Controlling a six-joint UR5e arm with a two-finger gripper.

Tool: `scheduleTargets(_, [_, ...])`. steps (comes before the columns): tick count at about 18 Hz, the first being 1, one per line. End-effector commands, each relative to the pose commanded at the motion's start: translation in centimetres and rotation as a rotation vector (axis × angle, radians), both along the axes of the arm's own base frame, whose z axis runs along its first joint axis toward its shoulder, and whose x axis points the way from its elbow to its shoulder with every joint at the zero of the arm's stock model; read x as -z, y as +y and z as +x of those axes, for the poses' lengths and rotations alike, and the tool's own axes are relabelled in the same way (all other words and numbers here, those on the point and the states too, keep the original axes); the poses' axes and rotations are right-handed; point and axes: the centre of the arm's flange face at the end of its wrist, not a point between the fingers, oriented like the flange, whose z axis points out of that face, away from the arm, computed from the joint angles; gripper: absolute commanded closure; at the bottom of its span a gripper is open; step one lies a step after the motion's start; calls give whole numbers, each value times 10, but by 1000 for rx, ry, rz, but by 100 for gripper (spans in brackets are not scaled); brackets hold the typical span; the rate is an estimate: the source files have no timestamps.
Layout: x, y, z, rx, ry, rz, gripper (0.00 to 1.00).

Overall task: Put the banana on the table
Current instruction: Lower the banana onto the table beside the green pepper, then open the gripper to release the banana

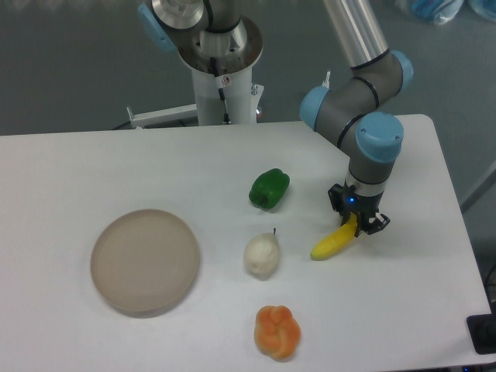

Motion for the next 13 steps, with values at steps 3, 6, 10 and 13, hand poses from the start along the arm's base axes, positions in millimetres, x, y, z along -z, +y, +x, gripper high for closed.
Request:
scheduleTargets(3, [-5, 2, -4, -3, 10, 7, 27])
scheduleTargets(6, [-19, 7, -10, -14, 32, 25, 6])
scheduleTargets(10, [-48, 25, -16, -1, 83, 64, 0])
scheduleTargets(13, [-70, 42, -21, -23, 115, 102, 0])
